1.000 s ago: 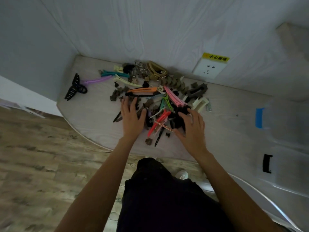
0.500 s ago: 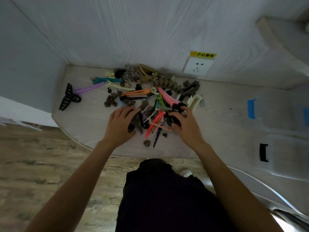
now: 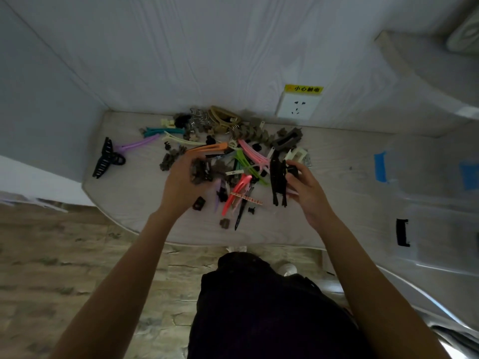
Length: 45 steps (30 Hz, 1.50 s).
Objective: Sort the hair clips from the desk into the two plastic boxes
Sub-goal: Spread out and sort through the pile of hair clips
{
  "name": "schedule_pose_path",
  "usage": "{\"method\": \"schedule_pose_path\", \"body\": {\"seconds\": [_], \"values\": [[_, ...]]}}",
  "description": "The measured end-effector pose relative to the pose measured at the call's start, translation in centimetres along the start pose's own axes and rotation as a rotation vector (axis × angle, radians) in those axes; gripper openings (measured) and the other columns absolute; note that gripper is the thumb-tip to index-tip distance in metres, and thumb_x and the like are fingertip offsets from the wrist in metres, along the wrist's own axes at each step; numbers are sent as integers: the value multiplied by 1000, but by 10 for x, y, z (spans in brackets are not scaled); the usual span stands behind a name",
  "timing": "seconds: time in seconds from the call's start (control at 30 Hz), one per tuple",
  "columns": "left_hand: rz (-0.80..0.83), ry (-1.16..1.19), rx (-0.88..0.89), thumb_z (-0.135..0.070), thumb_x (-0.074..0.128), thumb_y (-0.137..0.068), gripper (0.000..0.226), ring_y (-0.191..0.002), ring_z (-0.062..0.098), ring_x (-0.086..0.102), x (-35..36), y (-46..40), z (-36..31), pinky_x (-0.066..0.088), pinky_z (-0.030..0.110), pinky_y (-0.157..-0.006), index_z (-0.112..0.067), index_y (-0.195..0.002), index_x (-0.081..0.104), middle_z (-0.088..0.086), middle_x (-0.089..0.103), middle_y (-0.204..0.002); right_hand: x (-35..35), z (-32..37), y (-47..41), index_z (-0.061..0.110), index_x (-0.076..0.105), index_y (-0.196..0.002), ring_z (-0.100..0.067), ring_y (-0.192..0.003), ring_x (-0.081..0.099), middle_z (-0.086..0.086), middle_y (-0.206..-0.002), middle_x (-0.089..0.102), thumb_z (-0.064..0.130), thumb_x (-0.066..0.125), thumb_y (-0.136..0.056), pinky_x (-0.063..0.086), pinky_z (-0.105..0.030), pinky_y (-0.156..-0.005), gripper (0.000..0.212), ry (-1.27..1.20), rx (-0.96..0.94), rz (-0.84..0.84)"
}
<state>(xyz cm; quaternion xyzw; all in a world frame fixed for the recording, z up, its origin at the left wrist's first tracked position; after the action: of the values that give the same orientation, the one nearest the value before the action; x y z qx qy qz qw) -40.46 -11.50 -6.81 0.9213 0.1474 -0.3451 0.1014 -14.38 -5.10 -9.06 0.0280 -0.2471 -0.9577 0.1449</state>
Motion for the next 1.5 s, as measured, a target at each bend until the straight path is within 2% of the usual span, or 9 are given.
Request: {"method": "schedule_pose_path", "body": {"seconds": [0.27,0.4,0.63,0.97,1.07,1.17,1.33,1.4,1.5], "values": [[-85,310,-173,-38,66,-82,46,-90,9,57,21,-31,-47,49,17,-76,-11,-117,51,-2,56,-104,-46,21,17,19,50,-120,-21,-99,62,-12,-119,58,11,46,-96,53,-26,-74,26,-70,-57,-39],[53,55,-61,-32,73,-77,52,-94,14,52,66,-56,-85,39,26,-77,-9,-117,50,-1,55,-102,-88,22,31,10,47,-124,-13,-87,62,-20,-121,54,6,46,-95,57,-18,-67,29,-102,-74,-110],[299,177,261,-26,79,-71,58,-98,10,57,161,-40,-209,49,23,-86,-13,-118,50,5,59,-113,-199,41,74,18,50,-122,-1,-79,65,-7,-115,57,8,50,-94,53,-16,-65,30,-23,-235,-387],[503,175,635,-22,79,-70,79,-112,17,55,295,-9,-363,45,27,-92,-15,-137,37,4,48,-133,-330,60,80,24,52,-121,-29,-115,56,-9,-122,56,13,55,-92,50,-49,-93,31,53,-276,-635],[475,153,642,-18,77,-70,64,-109,21,56,314,-15,-368,49,34,-91,-12,-127,49,8,50,-127,-342,52,80,28,52,-118,-28,-117,55,0,-118,55,16,57,-91,47,-53,-97,30,108,-272,-647],[355,-100,600,-40,75,-70,57,-108,23,58,322,-30,-345,47,38,-93,-20,-119,55,4,57,-120,-343,50,72,17,49,-126,-28,-116,55,-4,-123,54,14,56,-92,48,-51,-97,35,170,-262,-621],[475,-581,594,-55,65,-73,62,-139,23,23,333,-29,-312,-1,59,-112,-27,-126,51,1,43,-139,-331,63,49,13,47,-129,-14,-109,51,-4,-124,52,14,54,-92,47,-12,-86,37,275,-272,-542],[529,-552,627,-48,67,-74,61,-142,20,16,331,-28,-308,-4,59,-112,-30,-129,48,0,37,-144,-325,66,39,15,47,-128,-17,-110,52,-3,-118,50,15,54,-93,49,-27,-90,36,265,-251,-490],[393,-439,681,-44,64,-77,56,-136,24,29,308,-32,-303,16,48,-114,-25,-128,50,3,43,-141,-312,66,21,15,46,-130,-16,-115,48,-5,-120,51,17,52,-94,47,-36,-97,37,316,-201,-382]]}}
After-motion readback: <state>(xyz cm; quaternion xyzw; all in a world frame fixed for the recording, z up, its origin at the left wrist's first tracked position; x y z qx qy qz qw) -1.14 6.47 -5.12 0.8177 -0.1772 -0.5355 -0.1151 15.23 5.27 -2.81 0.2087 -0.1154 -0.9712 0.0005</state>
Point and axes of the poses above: each hand's wrist, its own y-axis away from the middle knuckle, its own x-axis out of the palm, z = x × y, the point moved 9 cm from there along -y, towards the middle knuckle
